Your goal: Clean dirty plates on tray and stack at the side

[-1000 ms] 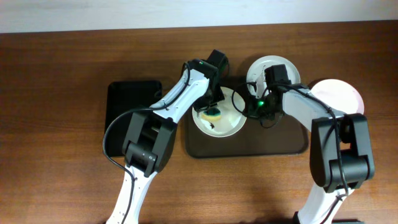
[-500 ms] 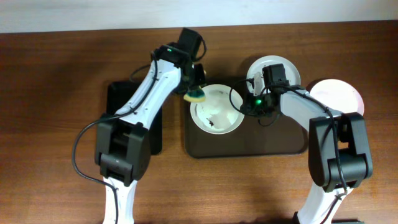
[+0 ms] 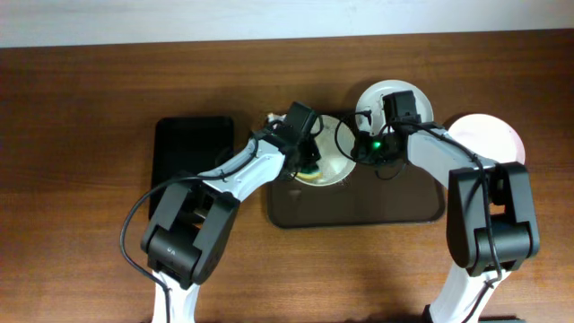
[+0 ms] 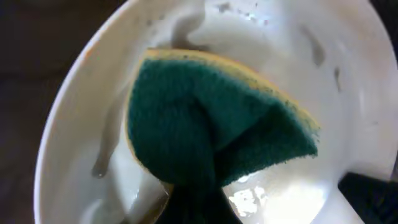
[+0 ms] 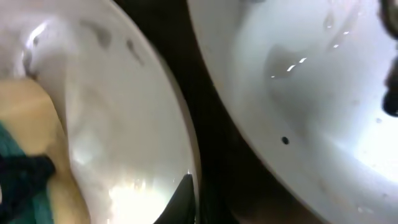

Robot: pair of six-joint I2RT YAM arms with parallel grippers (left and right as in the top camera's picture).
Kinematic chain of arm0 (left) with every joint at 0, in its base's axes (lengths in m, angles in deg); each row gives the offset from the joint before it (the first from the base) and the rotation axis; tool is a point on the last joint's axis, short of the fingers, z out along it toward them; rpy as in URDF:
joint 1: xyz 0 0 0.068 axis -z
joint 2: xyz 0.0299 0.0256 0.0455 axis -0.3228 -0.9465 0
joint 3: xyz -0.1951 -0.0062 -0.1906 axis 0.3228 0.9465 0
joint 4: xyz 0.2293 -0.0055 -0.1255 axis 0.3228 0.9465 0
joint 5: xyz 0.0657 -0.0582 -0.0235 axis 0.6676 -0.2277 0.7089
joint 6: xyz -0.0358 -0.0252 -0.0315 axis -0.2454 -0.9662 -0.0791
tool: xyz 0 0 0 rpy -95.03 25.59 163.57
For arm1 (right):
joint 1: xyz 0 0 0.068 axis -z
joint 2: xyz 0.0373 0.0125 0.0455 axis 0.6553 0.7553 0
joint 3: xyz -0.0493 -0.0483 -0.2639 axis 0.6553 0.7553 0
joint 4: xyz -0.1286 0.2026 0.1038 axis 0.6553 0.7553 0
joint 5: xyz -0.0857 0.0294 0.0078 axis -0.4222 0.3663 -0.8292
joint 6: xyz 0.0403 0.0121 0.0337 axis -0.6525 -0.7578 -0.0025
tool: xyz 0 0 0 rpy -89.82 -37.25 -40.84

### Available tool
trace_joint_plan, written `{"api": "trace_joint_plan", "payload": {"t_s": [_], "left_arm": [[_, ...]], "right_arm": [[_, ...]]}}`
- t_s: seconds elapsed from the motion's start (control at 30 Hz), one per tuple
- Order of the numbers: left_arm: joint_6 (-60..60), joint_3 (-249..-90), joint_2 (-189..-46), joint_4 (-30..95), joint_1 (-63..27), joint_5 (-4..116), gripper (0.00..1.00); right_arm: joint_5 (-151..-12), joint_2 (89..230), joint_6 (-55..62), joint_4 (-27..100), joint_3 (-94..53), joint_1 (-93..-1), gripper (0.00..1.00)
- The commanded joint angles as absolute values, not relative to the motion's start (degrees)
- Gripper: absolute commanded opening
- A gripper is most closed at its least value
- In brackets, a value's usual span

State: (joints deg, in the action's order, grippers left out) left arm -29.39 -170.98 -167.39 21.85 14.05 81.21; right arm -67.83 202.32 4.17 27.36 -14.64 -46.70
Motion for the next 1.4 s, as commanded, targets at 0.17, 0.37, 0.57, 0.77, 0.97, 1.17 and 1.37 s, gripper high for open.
{"api": "trace_joint_plan", "payload": {"t_s": [0.17, 0.37, 0.57, 0.77, 0.97, 1.17, 1.37], "left_arm": [[5.65, -185.41, -171.98, 19.84, 5.31, 80.44, 0.0], [5.63, -211.29, -171.98, 51.55, -2.21, 76.68, 0.0], [5.61, -213.63, -171.96, 56.99, -6.16, 72.79, 0.0], [5.59, -213.63, -171.96, 58.0, -6.14, 72.79, 0.0], [5.59, -213.63, -171.98, 58.02, -6.14, 72.81, 0.0], [5.61, -213.63, -171.98, 58.39, -6.14, 72.84, 0.0], [5.61, -213.63, -171.98, 58.39, -6.16, 72.86, 0.0]], "right_arm": [[-68.29, 204.61, 5.0, 28.95, -13.73, -46.97, 0.04], [-65.65, 202.77, 7.41, 35.11, -15.69, -47.82, 0.04], [-107.96, 183.54, 1.24, 53.71, -18.49, -61.24, 0.04], [-133.9, 170.47, -2.43, 59.83, -18.53, -66.16, 0.04], [-144.37, 175.74, -2.56, 61.82, -18.51, -69.48, 0.04], [-139.46, 184.41, -2.78, 61.71, -18.51, -69.57, 0.04], [-135.35, 184.41, -2.78, 58.76, -18.51, -80.69, 0.04]]}}
